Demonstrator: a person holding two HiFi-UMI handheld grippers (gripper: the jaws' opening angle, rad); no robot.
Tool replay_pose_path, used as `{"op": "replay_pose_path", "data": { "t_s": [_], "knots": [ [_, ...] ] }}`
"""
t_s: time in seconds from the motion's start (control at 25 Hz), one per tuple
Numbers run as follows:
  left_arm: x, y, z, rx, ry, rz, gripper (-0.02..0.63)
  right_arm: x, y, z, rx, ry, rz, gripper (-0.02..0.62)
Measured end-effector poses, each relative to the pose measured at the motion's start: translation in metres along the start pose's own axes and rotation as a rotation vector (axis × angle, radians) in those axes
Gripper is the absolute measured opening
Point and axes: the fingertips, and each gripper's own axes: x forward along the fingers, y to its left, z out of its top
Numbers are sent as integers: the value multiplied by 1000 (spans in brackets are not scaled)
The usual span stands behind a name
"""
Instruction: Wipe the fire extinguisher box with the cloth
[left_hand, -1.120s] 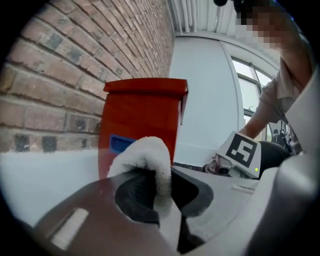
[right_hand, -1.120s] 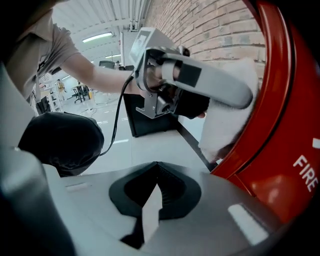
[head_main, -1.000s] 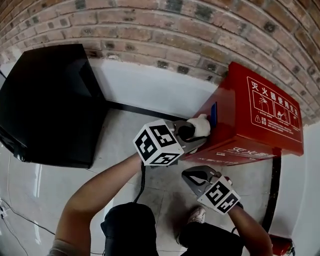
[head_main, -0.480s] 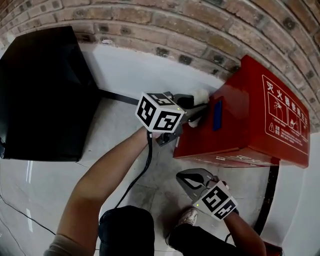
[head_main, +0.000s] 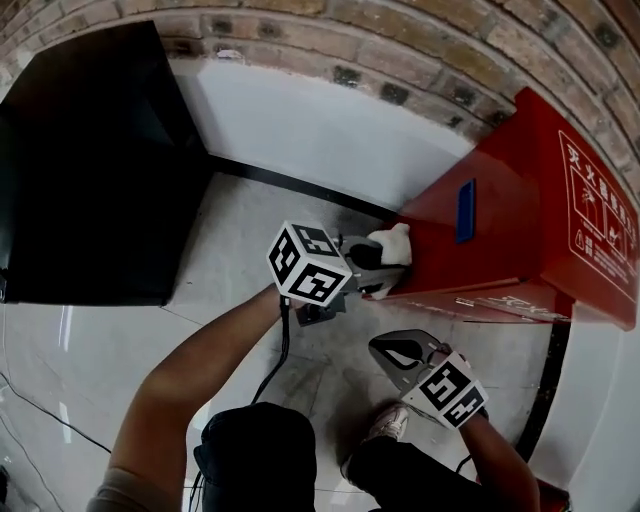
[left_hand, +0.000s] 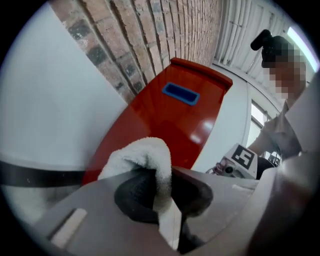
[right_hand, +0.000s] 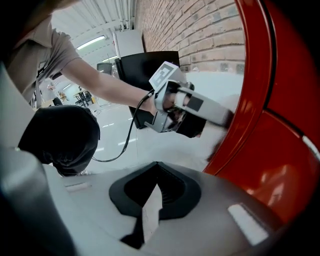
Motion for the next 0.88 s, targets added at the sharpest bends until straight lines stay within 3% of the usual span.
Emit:
{"op": "replay_pose_path", "data": {
  "t_s": [0.16,0.28,0.36,0.6,0.88],
  "knots": [
    [-2,-8,-45,-20,69,11,46,6,2,-11,8,25,12,25],
    [0,9,-60,-16,87,102,46,9,0,-14,17,31,12,25],
    [2,27,-58,-19,76,157,46,11,-1,-14,18,27,14,25],
    [7,72,-54,-59,53,184,51,22,11,-15,5,14,55,25],
    [5,119,-52,-74,0,304,48,22,9,-20,32,-8,73,25]
  ]
}}
